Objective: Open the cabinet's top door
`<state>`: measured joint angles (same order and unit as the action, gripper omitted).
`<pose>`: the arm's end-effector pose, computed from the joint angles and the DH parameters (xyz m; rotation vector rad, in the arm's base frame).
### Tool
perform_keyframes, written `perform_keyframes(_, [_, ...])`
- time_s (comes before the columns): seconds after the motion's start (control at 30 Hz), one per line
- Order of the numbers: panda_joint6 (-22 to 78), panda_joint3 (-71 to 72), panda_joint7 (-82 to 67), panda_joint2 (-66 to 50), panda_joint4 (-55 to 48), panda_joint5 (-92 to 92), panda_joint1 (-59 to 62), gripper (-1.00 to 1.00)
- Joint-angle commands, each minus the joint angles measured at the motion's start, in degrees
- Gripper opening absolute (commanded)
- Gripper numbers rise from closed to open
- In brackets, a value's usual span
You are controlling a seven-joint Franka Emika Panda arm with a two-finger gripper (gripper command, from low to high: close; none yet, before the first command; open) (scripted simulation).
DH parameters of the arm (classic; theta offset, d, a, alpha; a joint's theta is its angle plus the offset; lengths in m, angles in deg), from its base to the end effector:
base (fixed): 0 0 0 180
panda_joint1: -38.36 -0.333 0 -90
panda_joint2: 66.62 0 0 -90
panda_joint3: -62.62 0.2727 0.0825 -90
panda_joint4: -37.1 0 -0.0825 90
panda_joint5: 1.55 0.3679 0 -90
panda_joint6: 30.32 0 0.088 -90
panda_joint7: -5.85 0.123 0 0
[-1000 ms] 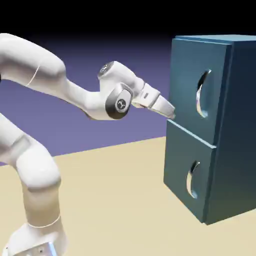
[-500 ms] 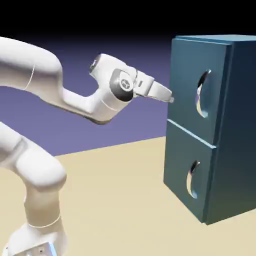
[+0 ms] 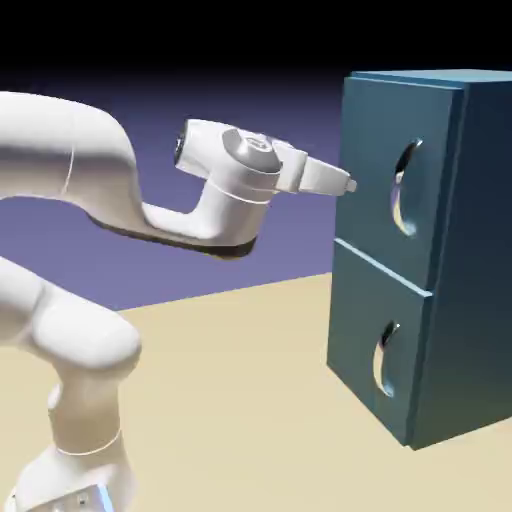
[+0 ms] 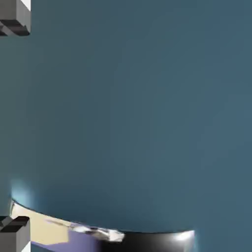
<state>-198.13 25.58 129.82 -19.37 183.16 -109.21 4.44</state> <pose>0.3911 0.0141 0.5279 -2.0782 0.7371 -1.5735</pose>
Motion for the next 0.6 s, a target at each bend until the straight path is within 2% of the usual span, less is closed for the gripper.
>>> perform_keyframes(0.0, [0.14, -0.86, 1.89, 0.34, -0.35, -2.5, -0.77, 1.0])
perform_keyframes(0.57, [2.58, -15.43, 33.96, 6.08, -6.22, -44.86, -13.85, 1.0])
